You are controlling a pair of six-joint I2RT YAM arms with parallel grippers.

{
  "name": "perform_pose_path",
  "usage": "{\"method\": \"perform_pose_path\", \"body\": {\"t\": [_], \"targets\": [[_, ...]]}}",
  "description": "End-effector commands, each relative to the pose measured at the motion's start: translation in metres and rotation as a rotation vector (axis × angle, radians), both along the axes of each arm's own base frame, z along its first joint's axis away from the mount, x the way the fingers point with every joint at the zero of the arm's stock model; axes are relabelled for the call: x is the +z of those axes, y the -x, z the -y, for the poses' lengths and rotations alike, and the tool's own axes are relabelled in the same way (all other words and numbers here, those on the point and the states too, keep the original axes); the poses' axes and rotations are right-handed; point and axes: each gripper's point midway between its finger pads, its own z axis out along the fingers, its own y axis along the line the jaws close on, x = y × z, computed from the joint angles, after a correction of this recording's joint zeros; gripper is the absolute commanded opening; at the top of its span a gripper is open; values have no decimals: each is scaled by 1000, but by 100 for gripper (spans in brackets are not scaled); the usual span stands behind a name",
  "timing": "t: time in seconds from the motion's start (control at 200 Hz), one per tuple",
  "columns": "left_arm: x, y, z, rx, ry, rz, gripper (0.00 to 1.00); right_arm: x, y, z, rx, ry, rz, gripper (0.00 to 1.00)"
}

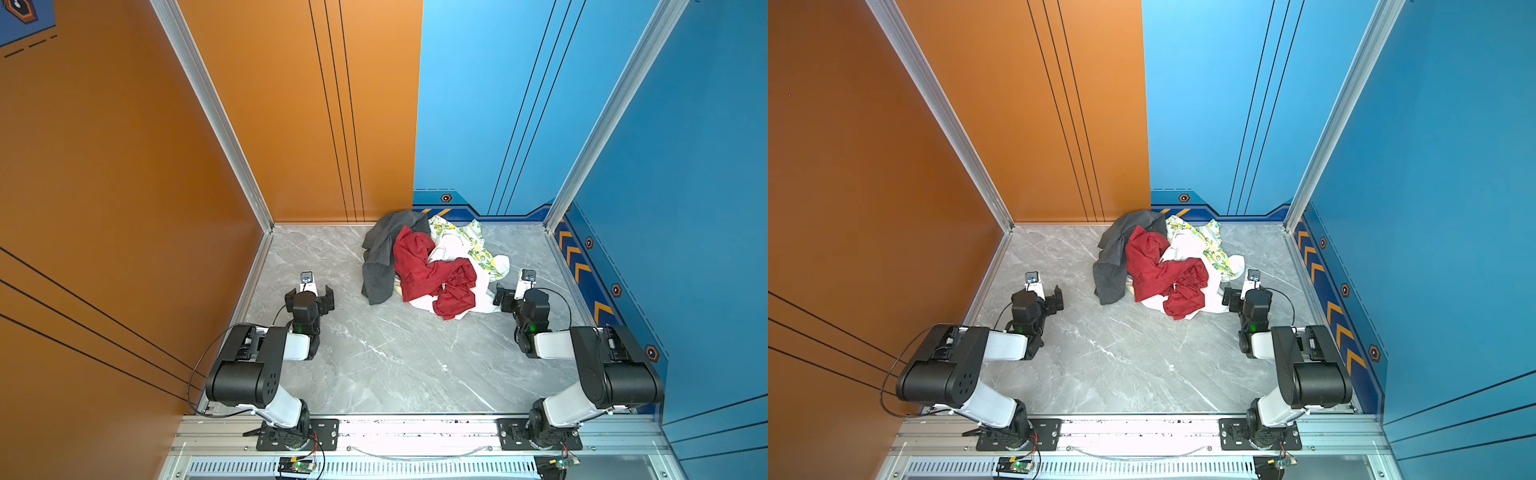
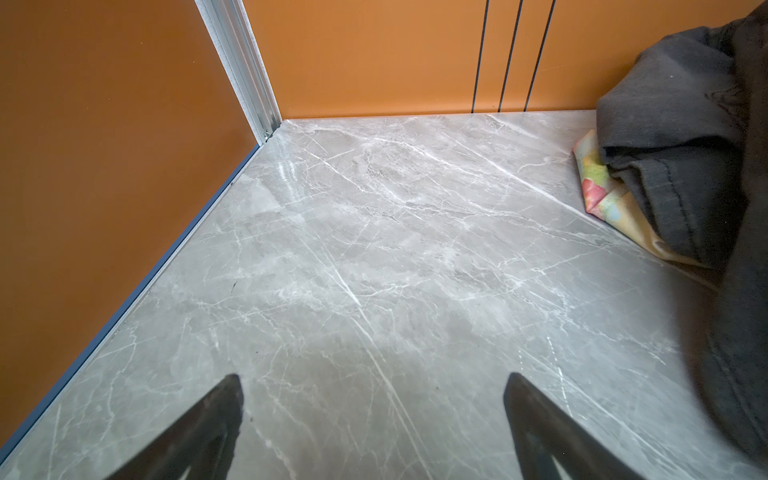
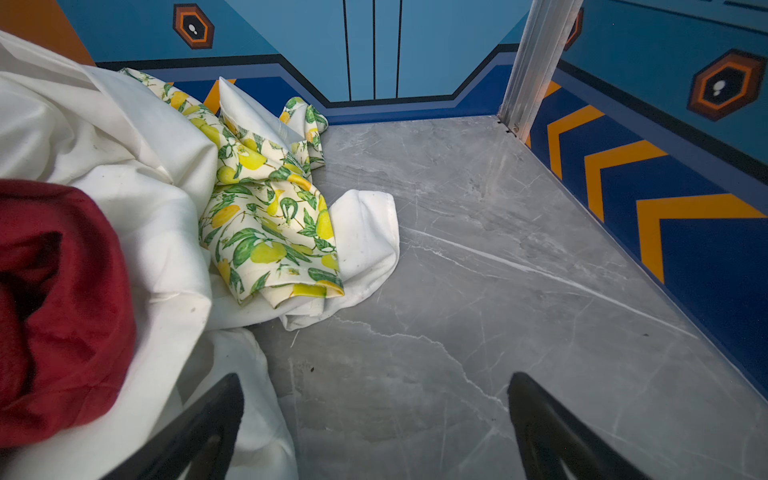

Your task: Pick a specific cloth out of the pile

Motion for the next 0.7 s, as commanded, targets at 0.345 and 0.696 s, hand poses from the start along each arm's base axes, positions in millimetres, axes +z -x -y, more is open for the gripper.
{"method": "perform_pose_path", "body": {"t": [0.345, 0.696], "targets": [[9, -4, 0, 6, -2, -13, 98, 13, 2, 10, -87, 28, -6, 100], [64, -22, 3, 29, 125, -74, 98, 55, 1, 30, -248, 6, -69, 100]]}}
